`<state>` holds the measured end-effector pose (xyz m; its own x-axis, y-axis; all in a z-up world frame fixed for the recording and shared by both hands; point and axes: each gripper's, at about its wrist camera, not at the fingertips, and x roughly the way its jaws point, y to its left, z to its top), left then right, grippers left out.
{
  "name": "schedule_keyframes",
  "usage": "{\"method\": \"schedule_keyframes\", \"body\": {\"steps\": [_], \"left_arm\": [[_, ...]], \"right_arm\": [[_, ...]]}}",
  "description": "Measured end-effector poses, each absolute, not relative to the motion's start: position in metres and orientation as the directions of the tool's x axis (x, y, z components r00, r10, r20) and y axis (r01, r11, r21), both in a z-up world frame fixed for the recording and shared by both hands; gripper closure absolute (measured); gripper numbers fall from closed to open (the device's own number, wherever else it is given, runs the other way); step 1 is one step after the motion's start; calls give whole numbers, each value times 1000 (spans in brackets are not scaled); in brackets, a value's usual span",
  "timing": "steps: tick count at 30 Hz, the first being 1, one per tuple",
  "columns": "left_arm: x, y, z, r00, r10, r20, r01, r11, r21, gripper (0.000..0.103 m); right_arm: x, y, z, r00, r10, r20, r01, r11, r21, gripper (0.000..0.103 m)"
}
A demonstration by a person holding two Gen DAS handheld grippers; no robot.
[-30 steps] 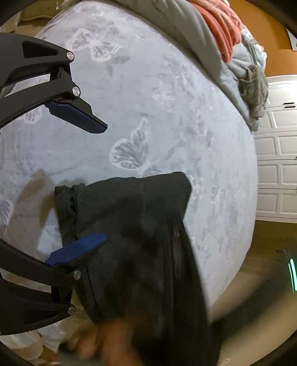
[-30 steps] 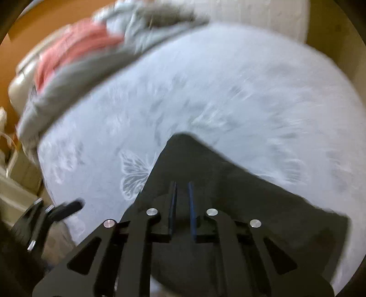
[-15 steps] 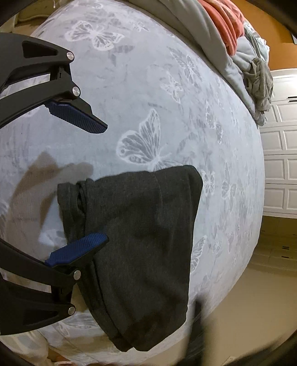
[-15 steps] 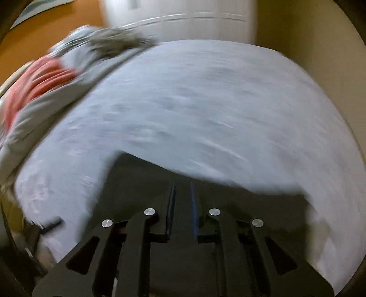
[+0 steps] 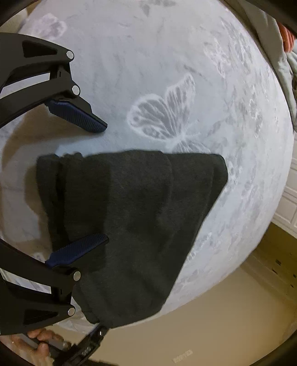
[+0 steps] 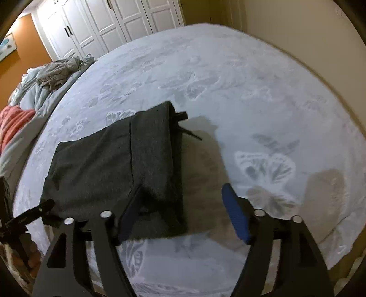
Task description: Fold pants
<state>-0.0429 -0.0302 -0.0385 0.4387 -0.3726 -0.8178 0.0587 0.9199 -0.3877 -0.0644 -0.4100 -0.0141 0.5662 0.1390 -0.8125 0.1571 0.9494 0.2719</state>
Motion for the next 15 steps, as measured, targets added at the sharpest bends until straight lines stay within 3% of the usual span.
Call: {"method": "schedule_keyframes", "body": {"steps": [2, 3, 4, 5, 6, 10, 12, 13, 15], "left_arm": [[-40, -29, -40, 433, -432, -791, 81, 893, -443, 18], [-40, -27, -40, 427, -479, -767, 100, 868, -487, 24], [-38, -26, -40, 405, -545, -734, 133, 829, -543, 54], [-36, -26, -39, 394, -530, -751, 134, 842, -523, 75], [-34, -25, -36, 392, -515, -763, 153, 854, -498, 80], [-41, 2, -6, 406, -598, -691, 147, 789, -596, 87], [-50, 9, 2, 420, -572, -704, 138, 808, -573, 87], [-51, 9, -3, 403, -553, -729, 126, 823, -554, 85], [-52, 5, -26, 337, -512, -790, 97, 853, -512, 77]], "right_arm": [[-61, -410, -23, 553, 191, -811, 166, 929, 332, 33], [-62, -412, -29, 553, 243, -797, 163, 906, 390, 37], [-62, -411, -32, 557, 296, -776, 140, 888, 439, 68], [-63, -409, -31, 554, 334, -762, 119, 875, 470, 76], [-65, -406, -25, 563, 313, -765, 115, 887, 447, 77], [-89, -396, 12, 617, 352, -704, 43, 878, 477, 81], [-102, -390, 12, 595, 343, -727, 29, 895, 446, 77], [-106, -388, 4, 570, 293, -768, 46, 921, 386, 74], [-115, -385, -3, 554, 50, -831, 154, 975, 161, 58]]}}
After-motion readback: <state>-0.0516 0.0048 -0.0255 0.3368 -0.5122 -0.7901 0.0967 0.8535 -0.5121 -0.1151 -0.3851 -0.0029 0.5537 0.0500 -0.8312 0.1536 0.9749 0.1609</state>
